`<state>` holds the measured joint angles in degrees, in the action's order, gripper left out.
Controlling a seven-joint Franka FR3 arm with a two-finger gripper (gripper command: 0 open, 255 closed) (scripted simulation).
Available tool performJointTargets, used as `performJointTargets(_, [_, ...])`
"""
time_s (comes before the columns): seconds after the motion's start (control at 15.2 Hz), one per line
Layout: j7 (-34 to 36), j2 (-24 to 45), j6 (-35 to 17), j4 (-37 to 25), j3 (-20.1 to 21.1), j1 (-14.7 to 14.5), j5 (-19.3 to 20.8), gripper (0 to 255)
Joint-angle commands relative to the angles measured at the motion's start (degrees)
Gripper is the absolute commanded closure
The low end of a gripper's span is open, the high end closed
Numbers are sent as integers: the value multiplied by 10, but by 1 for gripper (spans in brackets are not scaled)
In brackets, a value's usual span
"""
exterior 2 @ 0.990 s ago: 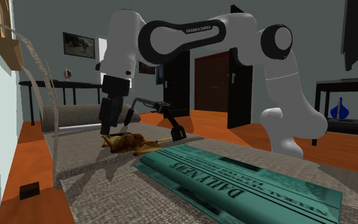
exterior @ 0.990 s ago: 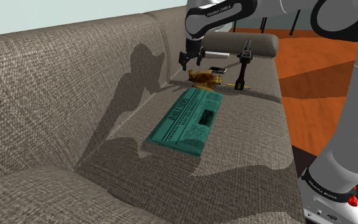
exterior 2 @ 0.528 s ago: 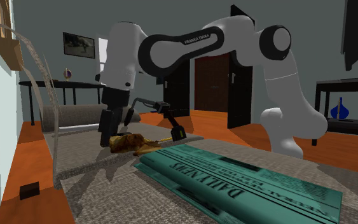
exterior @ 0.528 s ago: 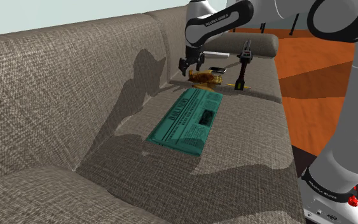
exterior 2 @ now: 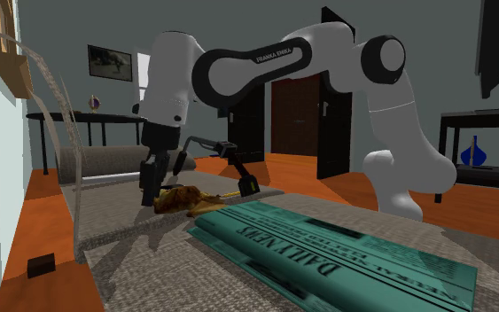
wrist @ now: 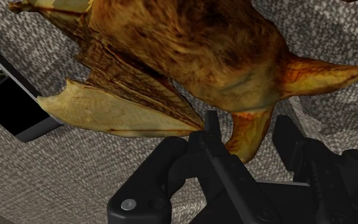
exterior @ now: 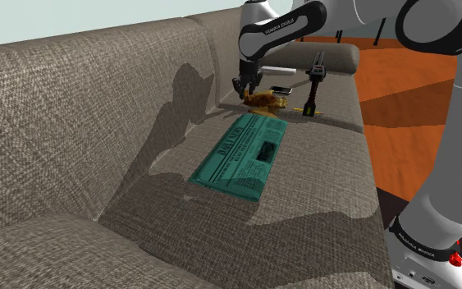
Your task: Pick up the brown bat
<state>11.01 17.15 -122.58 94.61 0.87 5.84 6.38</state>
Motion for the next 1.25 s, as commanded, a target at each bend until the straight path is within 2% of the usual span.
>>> performJointTargets(0.0, [0, 0, 0, 0, 0, 0, 0, 255])
performJointTargets(1.06, [-11, -13, 109, -96, 1, -1, -5, 255])
performJointTargets(1.19, [-11, -13, 110, -97, 1, -1, -5, 255])
